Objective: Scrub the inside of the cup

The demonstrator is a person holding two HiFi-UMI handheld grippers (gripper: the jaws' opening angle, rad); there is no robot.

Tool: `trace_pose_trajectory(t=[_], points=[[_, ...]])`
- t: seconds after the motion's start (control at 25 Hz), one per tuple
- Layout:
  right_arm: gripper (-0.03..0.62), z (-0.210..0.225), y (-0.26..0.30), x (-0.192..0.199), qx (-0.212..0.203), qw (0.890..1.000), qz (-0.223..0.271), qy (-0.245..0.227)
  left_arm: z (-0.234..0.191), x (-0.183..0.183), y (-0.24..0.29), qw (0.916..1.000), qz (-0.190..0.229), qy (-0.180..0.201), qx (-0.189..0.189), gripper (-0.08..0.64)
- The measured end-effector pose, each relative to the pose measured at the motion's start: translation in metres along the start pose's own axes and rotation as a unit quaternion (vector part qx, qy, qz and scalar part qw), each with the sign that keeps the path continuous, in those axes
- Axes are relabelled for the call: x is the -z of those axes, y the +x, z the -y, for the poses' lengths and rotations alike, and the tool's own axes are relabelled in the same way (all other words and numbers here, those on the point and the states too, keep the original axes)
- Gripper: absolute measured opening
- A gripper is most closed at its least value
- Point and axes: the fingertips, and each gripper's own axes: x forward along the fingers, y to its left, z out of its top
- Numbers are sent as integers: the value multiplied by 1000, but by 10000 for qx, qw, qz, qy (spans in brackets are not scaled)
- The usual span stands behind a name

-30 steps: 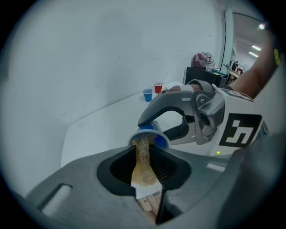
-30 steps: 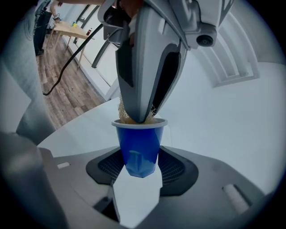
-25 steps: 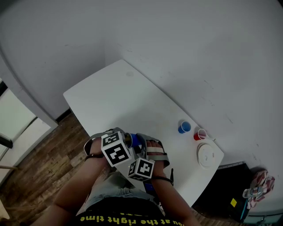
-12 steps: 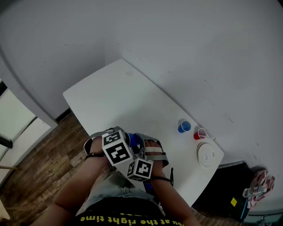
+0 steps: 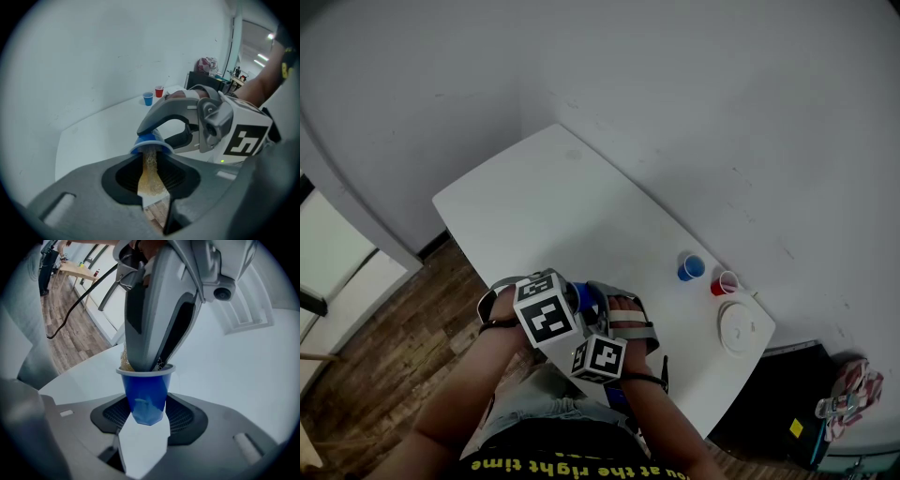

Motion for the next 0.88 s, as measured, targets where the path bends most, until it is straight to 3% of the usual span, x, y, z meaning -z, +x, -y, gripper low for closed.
trace_pose_trajectory(t=[0.2, 0.44, 0.88], points=[[241, 0, -2, -4, 12, 10000, 64, 51, -4, -1, -3, 9995, 201, -234, 47, 98], [241, -4, -2, -3, -56, 10000, 40, 63, -8, 3, 3, 9992, 103, -355, -132, 98], [241, -2, -2, -1, -85, 9997, 149, 196, -1, 2, 4, 9991, 244, -215, 280, 98]])
